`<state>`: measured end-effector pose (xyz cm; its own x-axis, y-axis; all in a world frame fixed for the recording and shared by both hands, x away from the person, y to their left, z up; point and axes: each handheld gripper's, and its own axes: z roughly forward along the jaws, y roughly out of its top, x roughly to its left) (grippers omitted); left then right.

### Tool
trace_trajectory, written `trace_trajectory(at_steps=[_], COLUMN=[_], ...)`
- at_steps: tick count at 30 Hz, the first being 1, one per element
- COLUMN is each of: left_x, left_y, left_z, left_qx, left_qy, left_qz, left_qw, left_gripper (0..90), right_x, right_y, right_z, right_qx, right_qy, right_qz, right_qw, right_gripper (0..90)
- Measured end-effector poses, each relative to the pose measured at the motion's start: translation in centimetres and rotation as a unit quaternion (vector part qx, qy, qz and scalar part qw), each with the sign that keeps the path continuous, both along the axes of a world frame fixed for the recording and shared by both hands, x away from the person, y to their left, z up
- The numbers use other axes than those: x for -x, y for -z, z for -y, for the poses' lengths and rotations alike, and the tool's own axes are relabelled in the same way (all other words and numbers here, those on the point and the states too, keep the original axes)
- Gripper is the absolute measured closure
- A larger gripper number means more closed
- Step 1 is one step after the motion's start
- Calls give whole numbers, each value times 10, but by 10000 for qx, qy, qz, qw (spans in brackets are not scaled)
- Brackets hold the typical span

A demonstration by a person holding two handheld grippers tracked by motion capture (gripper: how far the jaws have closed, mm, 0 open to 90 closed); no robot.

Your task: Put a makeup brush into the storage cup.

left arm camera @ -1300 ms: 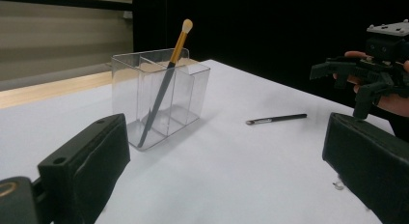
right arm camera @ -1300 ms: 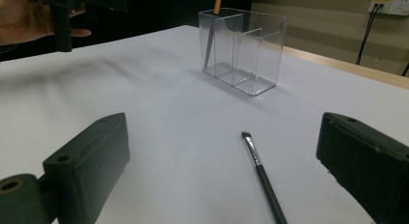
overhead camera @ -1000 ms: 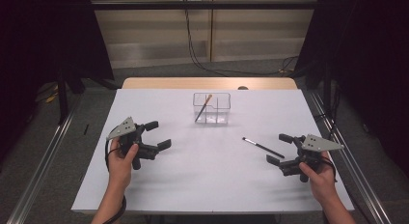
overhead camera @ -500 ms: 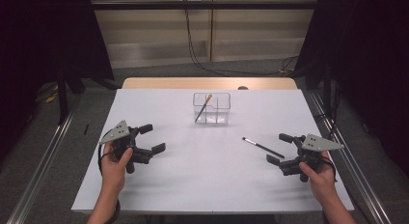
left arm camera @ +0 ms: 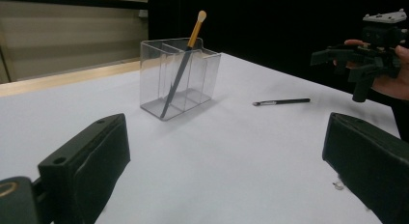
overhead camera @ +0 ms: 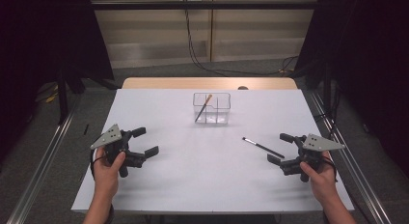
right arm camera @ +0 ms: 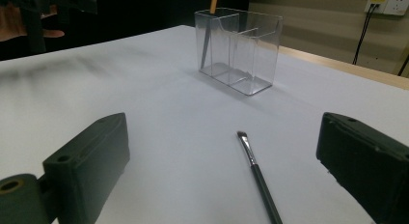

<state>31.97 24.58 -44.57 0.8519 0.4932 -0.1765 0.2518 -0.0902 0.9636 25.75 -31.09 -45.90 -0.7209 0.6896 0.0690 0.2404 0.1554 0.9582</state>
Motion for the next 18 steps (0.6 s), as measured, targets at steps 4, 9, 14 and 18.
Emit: trace_trajectory(at_steps=[4,9,14,18], left_x=[4,6,9,13], left_y=[0,1,4,5], left_z=[-4,-10,-15,-17], left_qx=[8,105,48,-37], left_qy=[-10,-17,-71,-23], left_qz=[59,71,39,98], left_qw=[10000,9999,10000,9999], left_gripper=[27,27,28,28], right_x=[-1,-1,-2,-4], right_y=[1,1,1,1], right_z=[-1,-1,-1,-2], right_qx=[27,36,54,55], right_qy=[-19,-11,-4,7], right_qz=[-16,-21,-26,-39], right_qw=[10000,10000,10000,10000], right_gripper=[44,44,44,44])
